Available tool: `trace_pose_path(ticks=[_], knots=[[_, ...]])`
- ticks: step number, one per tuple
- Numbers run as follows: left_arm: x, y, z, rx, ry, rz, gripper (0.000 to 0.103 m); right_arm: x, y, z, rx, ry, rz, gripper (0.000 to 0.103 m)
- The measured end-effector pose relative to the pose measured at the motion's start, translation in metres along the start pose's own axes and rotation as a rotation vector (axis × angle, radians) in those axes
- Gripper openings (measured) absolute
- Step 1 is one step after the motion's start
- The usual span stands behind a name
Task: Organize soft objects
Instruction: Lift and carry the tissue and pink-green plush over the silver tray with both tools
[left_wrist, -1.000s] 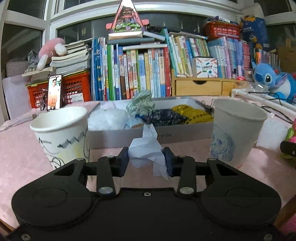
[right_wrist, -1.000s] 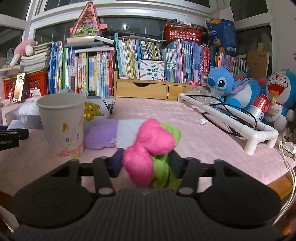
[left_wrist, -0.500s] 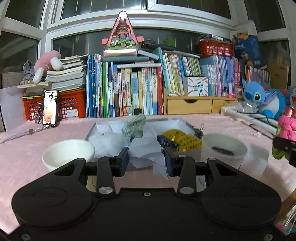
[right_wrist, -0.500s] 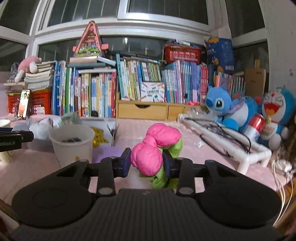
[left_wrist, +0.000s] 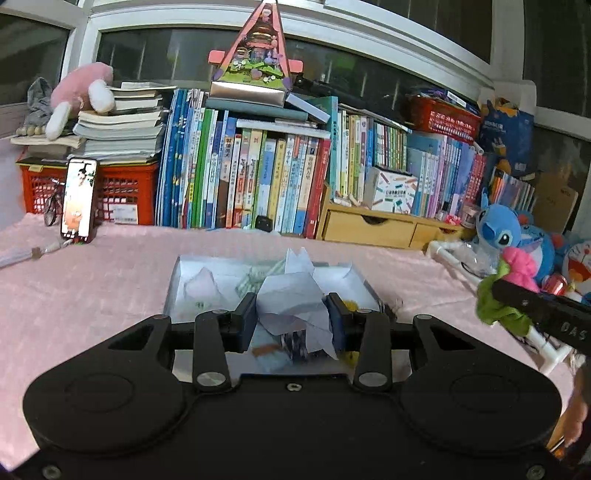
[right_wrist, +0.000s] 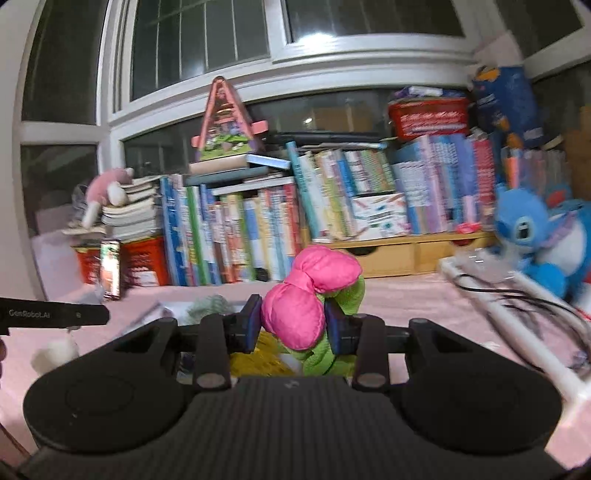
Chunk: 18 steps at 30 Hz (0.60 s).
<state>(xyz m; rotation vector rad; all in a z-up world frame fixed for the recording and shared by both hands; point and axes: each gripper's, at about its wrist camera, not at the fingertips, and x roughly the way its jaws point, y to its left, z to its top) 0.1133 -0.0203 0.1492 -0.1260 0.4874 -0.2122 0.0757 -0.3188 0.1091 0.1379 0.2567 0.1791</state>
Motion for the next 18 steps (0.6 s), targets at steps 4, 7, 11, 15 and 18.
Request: trace_pose_path(ticks=[4, 7, 11, 15, 18], knots=[[0.023, 0.002, 0.032, 0.012, 0.048, -0.033, 0.038, 0.029, 0.005, 0.019, -0.006, 0.05, 0.062, 0.041], [0.054, 0.009, 0.054, -0.01, 0.136, -0.065, 0.038, 0.057, 0.006, 0.033, 0.016, 0.102, 0.124, 0.041], [0.101, 0.021, 0.073, -0.041, 0.246, -0.05, 0.038, 0.1, 0.006, 0.048, 0.082, 0.187, 0.179, 0.041], [0.142, 0.032, 0.079, -0.068, 0.347, -0.047, 0.038, 0.142, 0.009, 0.054, 0.13, 0.274, 0.194, 0.041], [0.166, 0.037, 0.077, -0.065, 0.387, -0.018, 0.038, 0.17, 0.014, 0.051, 0.158, 0.338, 0.209, 0.041]])
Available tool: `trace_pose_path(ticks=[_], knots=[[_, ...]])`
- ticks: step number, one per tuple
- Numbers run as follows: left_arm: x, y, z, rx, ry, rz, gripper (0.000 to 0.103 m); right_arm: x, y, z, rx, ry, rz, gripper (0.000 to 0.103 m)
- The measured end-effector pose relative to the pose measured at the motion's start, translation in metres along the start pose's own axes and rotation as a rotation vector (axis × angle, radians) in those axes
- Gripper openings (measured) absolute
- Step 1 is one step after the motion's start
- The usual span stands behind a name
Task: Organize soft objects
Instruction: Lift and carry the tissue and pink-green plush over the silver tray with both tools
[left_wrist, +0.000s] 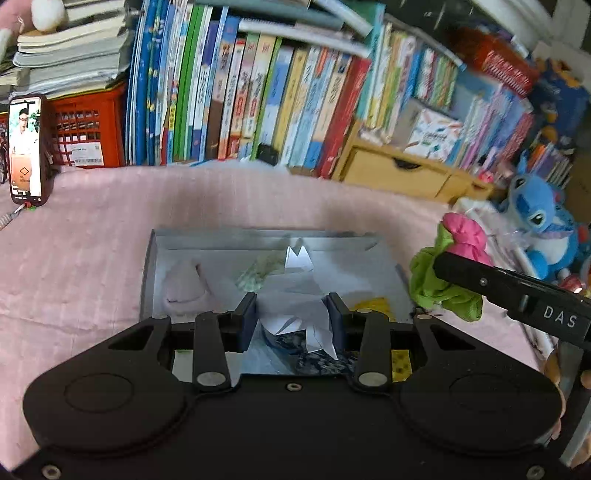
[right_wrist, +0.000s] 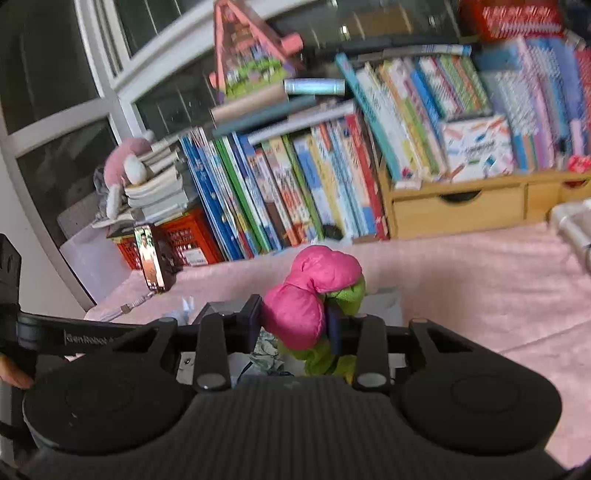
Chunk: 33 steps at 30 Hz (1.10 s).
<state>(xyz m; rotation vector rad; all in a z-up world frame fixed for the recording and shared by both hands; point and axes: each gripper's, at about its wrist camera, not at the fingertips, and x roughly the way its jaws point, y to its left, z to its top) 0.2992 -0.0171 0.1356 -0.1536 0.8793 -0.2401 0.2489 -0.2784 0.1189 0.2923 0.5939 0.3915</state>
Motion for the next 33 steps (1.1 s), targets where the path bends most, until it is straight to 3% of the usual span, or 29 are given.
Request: trace_pose_path(ticks=[6, 16, 33], knots=[[0.03, 0.018, 0.009, -0.071, 0.053, 0.023, 0.038, 0.046, -0.005, 0.006, 0.101, 0.103, -0.003, 0.041], [0.063, 0.036, 0.006, -0.133, 0.129, 0.026, 0.038, 0.082, -0.011, 0.006, 0.236, 0.164, 0.039, 0.041], [0.087, 0.045, 0.001, -0.132, 0.167, 0.05, 0.038, 0.117, 0.002, -0.007, 0.175, 0.274, -0.012, 0.044]])
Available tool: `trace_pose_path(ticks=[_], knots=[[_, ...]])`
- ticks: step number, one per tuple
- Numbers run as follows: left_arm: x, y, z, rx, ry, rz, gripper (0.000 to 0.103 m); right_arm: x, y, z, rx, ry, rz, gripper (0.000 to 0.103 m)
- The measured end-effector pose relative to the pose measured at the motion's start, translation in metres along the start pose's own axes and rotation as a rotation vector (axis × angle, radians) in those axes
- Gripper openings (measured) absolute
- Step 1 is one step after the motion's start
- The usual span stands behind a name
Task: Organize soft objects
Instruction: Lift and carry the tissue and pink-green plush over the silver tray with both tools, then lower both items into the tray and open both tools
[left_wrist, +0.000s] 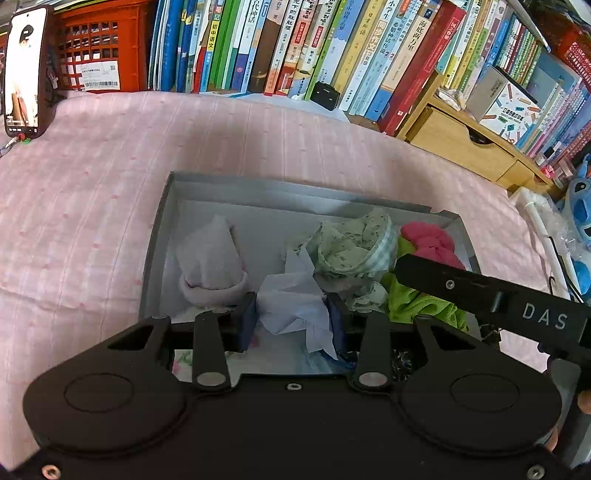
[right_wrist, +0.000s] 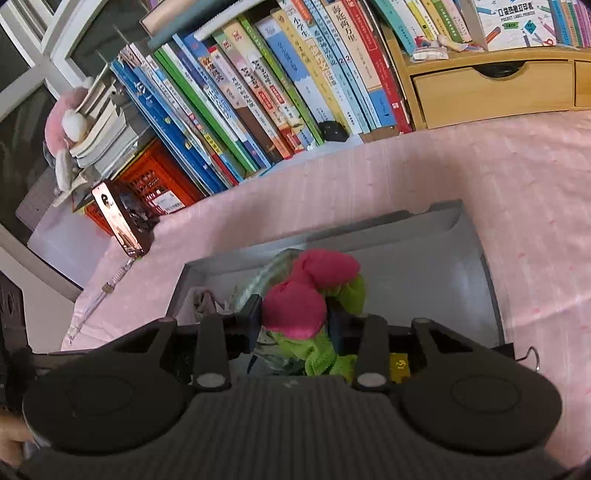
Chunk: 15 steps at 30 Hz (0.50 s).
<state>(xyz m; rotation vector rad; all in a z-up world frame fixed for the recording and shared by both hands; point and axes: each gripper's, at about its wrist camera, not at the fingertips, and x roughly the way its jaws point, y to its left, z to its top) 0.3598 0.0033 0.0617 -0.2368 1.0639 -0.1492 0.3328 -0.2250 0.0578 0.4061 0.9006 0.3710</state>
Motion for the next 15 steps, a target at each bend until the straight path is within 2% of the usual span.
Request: trace_pose_path(ticks=[5, 6, 7, 9, 15], knots=[[0.0, -0.002, 0.0, 0.011, 0.0, -0.001, 0.041, 0.002, 0.003, 0.001, -0.016, 0.006, -0.012, 0.044], [-0.001, -0.002, 0.0, 0.013, -0.002, -0.003, 0.045, 0.002, 0.004, 0.001, -0.02, 0.005, -0.015, 0.046], [-0.002, -0.003, 0.0, 0.016, -0.004, -0.004, 0.047, 0.002, 0.005, 0.001, -0.021, 0.004, -0.017, 0.056], [-0.004, -0.005, 0.0, 0.022, -0.01, -0.005, 0.05, 0.001, 0.005, 0.001, -0.02, 0.003, -0.01, 0.064], [-0.013, -0.01, -0.002, 0.048, -0.031, 0.006, 0.063, -0.007, 0.007, 0.0, -0.038, -0.01, -0.005, 0.071]])
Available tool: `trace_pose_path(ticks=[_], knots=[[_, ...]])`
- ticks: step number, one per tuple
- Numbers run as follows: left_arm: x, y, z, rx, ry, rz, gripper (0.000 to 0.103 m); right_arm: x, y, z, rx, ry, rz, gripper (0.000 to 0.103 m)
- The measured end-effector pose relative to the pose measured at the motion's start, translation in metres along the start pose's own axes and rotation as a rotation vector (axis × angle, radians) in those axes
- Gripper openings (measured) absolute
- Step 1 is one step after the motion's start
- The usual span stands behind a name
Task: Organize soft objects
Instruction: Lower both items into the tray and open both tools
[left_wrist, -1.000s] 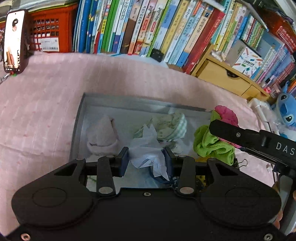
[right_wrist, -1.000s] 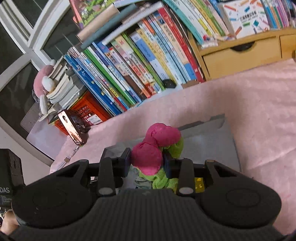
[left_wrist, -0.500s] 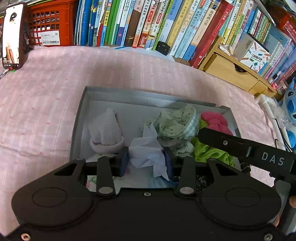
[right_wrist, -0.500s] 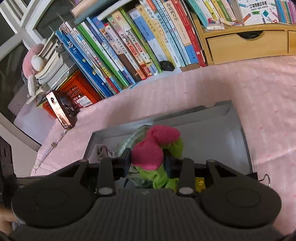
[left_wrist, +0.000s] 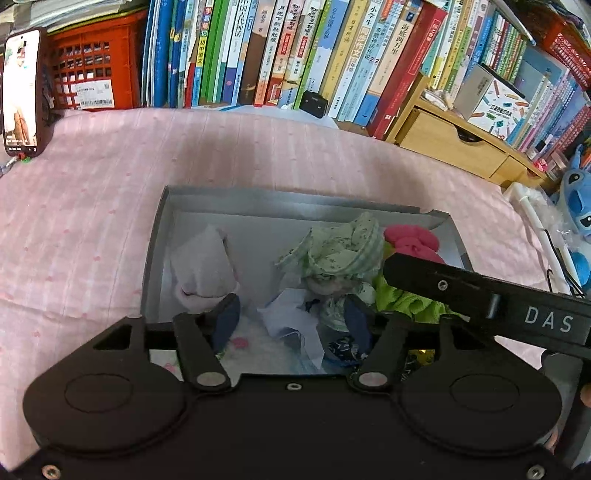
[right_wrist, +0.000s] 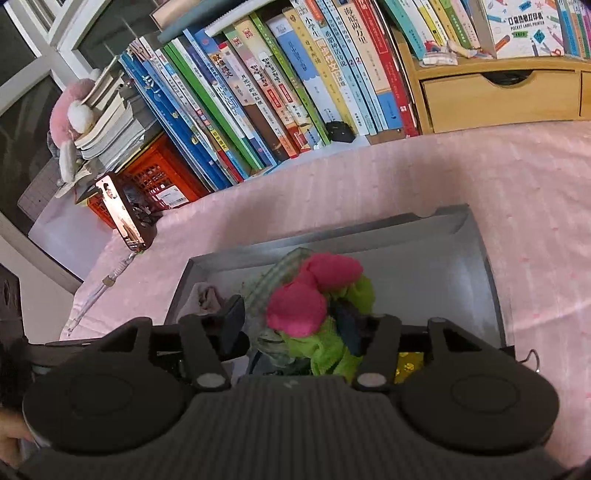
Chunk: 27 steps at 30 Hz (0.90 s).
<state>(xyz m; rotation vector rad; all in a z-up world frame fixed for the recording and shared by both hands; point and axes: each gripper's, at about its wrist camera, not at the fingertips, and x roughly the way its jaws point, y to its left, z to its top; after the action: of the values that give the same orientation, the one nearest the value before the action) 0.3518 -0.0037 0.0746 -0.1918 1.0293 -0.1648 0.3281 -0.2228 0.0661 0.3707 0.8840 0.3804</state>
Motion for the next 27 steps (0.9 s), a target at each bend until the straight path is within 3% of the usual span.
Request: trace_pose_path(ticks=[7, 27], knots=[[-0.018, -0.007, -0.004, 0.037, -0.042, 0.007, 0.074, -0.017, 0.005, 0.0, -0.034, -0.034, 0.007, 0.076], [-0.098, -0.039, -0.045, 0.176, -0.236, -0.022, 0.081, -0.1, 0.031, -0.028, -0.217, -0.202, 0.025, 0.082]])
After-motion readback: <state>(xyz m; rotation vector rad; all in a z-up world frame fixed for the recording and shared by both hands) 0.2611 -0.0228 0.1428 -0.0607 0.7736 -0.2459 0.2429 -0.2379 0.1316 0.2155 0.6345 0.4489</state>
